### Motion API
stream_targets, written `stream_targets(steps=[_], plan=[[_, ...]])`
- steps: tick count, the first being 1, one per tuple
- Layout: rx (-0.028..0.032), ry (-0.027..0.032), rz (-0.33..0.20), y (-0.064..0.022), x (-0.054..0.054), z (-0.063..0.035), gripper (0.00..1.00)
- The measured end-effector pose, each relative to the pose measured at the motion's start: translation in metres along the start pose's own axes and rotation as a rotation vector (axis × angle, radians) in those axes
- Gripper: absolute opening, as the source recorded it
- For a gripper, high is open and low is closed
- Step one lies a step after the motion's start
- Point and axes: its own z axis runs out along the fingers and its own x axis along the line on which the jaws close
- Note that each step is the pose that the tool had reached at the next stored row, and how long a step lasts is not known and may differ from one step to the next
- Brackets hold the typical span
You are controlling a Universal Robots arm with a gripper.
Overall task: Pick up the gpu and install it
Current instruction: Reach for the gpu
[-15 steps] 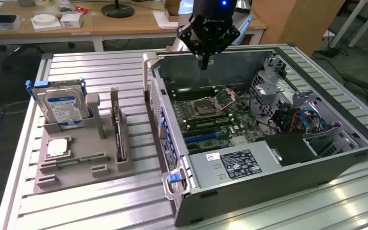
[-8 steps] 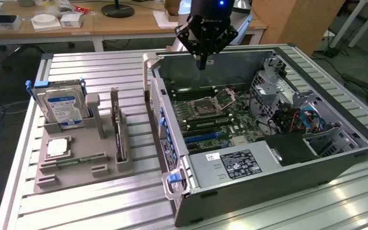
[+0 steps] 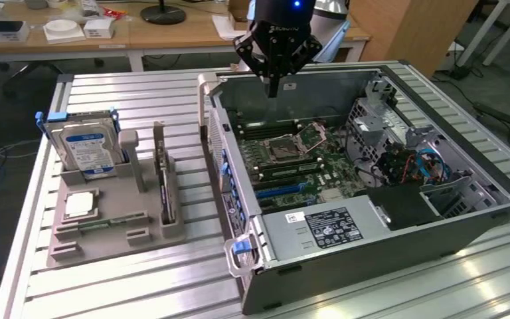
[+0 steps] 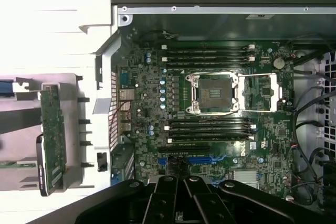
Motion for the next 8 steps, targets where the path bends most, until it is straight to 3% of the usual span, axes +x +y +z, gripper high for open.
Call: stream_targets(steps=[8], plan=[[-0.0001,0.0,0.0,-0.0004,0.0087,-0.0002,0.1]])
